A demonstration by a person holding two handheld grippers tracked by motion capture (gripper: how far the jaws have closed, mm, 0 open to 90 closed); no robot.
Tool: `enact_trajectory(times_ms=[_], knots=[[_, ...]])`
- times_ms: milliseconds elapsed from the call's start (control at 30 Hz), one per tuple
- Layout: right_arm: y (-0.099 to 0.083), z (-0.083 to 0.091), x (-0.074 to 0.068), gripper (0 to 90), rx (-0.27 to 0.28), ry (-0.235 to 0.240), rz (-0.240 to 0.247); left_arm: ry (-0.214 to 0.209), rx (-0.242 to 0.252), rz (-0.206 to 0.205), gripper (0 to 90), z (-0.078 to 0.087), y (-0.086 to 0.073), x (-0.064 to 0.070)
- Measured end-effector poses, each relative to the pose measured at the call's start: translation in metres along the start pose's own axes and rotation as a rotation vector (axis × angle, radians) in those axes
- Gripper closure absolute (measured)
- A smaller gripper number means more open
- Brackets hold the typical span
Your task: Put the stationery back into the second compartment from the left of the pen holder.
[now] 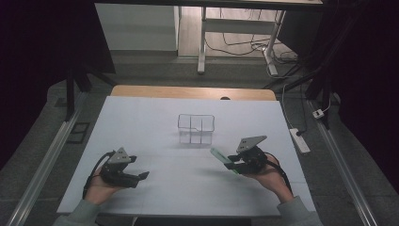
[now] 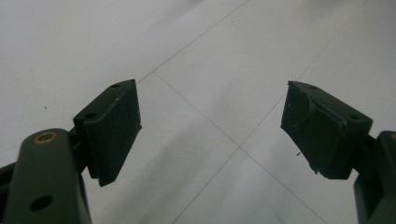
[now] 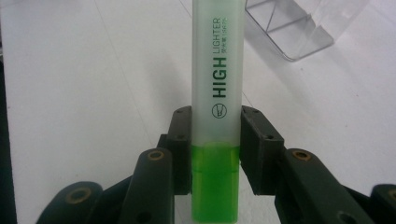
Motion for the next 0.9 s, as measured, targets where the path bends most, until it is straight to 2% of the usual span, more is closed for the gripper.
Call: enact_trajectory(times_ms=[233, 533, 900], knots=[[0.004, -0.006, -0.004, 66.5, 0.0, 0.014, 0.008, 0.0, 0.012, -0.012, 20.3, 0.0, 0.004, 0.003], [0.014, -0.015, -0.008, 66.5, -0.008, 0.032, 0.038, -0.007, 0.011, -0.048, 20.8, -0.004, 0.013, 0.012], [0.028, -0.034, -0.014, 66.4, -0.028, 0.066, 0.078, -0.017, 0.007, -0.091, 21.2, -0.01, 0.023, 0.023]])
Point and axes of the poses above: each handheld gripper's, and its own axes: z roughly backward along the jaws, y roughly out of its top, x roughly to its right, the point moved 1 cm from there along -z, roughly forward along the jaws, and after that the axes turned 8 degrees about z, right-handed, at the moved point
